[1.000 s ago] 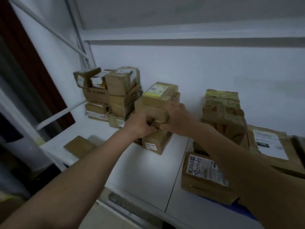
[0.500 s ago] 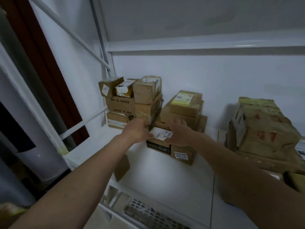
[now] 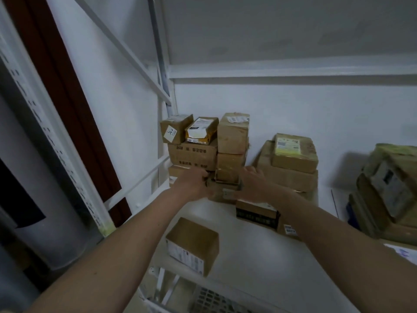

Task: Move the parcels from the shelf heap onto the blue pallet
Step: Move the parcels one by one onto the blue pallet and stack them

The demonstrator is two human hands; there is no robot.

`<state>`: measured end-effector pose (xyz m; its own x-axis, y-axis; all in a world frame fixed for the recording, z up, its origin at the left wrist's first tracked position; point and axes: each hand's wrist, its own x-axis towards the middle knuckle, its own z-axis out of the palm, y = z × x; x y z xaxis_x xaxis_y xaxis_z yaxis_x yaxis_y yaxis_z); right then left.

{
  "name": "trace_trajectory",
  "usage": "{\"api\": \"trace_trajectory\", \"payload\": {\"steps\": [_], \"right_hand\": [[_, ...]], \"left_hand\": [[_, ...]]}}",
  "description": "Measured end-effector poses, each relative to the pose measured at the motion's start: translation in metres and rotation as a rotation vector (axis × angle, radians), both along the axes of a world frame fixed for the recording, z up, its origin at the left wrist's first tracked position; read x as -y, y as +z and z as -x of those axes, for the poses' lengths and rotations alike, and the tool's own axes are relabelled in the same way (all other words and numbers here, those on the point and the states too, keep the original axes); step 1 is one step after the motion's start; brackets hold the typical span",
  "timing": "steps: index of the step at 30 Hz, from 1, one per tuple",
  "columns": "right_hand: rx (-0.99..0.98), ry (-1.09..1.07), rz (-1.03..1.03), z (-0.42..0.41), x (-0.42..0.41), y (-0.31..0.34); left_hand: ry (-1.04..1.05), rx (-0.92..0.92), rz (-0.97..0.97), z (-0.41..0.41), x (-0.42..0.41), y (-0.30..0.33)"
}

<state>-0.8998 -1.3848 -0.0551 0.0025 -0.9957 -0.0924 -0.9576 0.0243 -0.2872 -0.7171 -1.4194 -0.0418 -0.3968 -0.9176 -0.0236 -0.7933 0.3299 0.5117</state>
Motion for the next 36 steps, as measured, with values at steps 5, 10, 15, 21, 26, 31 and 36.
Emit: {"api": "trace_trajectory", "payload": {"steps": [5,10,15,21,26,31,36], "right_hand": [[-0.005,-0.083,-0.015,-0.009,0.033,0.007],[0.191,-0.199,0.056,0.015,0.083,0.003],[0.519,-0.375,0.166,0.013,0.087,0.028],[0.868,-0.499,0.201,0.031,0.129,0.039],[1.041,-0.510,0.208,0.034,0.150,0.040],[1.167,-0.477,0.277,0.029,0.139,0.044],[1.187,-0.479,0.386,0.023,0.109,0.055]], "left_hand": [[-0.045,-0.077,-0.039,-0.006,0.027,-0.002],[-0.071,-0.120,-0.052,-0.002,0.056,0.000],[-0.029,-0.119,-0.073,0.013,0.092,0.009],[0.031,-0.266,-0.157,0.059,0.138,0.027],[0.078,-0.466,-0.183,0.086,0.155,0.025],[0.098,-0.617,-0.055,0.098,0.145,0.027],[0.182,-0.648,0.139,0.107,0.123,0.034]]}}
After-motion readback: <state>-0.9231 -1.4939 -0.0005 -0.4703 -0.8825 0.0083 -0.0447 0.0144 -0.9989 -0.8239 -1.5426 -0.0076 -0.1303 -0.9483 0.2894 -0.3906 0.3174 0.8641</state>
